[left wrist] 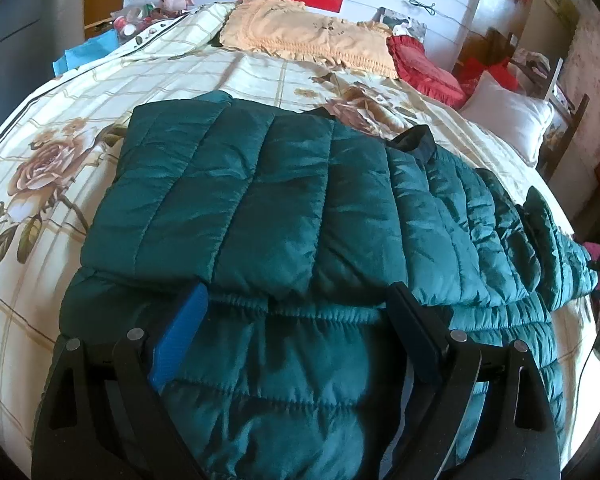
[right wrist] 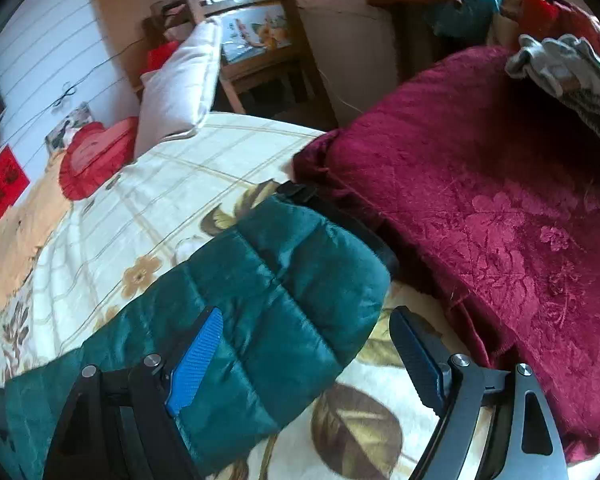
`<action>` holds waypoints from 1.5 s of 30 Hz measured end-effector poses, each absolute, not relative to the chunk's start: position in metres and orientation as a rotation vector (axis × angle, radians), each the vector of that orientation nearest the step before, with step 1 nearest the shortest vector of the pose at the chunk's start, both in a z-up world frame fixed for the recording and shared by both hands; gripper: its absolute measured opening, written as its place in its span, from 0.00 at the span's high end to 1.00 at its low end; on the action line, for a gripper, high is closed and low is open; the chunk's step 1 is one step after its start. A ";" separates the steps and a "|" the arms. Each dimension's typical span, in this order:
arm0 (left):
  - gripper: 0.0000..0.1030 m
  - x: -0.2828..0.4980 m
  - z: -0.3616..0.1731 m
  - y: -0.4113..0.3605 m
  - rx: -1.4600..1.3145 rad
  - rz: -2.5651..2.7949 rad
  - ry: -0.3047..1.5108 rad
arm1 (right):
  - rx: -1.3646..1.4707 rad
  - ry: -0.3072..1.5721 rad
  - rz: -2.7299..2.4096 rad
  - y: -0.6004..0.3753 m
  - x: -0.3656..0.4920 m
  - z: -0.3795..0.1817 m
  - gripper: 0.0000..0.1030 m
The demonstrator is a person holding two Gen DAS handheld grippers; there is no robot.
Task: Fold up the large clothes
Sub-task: 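Close the right tool on the sleeve cuff and lift it, then carry the held sleeve with the right tool across the jacket body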
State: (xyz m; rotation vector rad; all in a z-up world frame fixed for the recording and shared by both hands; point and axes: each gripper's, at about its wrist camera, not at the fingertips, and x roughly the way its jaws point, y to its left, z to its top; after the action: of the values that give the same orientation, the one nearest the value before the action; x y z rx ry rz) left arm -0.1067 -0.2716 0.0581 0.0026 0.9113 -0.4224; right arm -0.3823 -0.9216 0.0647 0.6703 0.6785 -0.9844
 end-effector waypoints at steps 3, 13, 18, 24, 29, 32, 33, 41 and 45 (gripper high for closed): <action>0.12 -0.107 0.057 -0.272 0.008 -0.426 0.914 | 0.703 0.681 -0.992 -0.931 -0.381 0.058 0.19; 0.12 -0.107 0.056 -0.273 0.013 -0.427 0.921 | 0.667 0.706 -0.996 -0.938 -0.366 0.050 0.53; 0.12 -0.107 0.055 -0.273 0.018 -0.426 0.924 | 0.660 0.687 -0.955 -0.939 -0.369 0.055 0.84; 0.12 -0.108 0.054 -0.272 0.004 -0.430 0.920 | 0.697 0.569 -0.860 -0.926 -0.389 0.079 0.89; 0.12 -0.111 0.057 -0.268 -0.006 -0.428 0.907 | 0.664 0.494 -0.759 -0.900 -0.394 0.106 0.89; 0.12 -0.114 0.062 -0.266 -0.006 -0.433 0.895 | 0.633 0.481 -0.722 -0.885 -0.390 0.120 0.90; 0.12 -0.115 0.064 -0.265 -0.006 -0.435 0.893 | 0.622 0.479 -0.710 -0.879 -0.388 0.124 0.90; 0.12 -0.123 0.078 -0.259 -0.008 -0.457 0.864 | 0.555 0.496 -0.631 -0.832 -0.371 0.148 0.90; 0.12 -0.125 0.081 -0.256 -0.017 -0.459 0.862 | 0.528 0.520 -0.574 -0.805 -0.359 0.155 0.90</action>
State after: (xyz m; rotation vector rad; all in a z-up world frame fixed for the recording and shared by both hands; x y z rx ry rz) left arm -0.1252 -0.2556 0.0806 -0.0169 0.8619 -0.4588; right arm -0.3595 -0.8054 0.1555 0.5284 0.5198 -0.5745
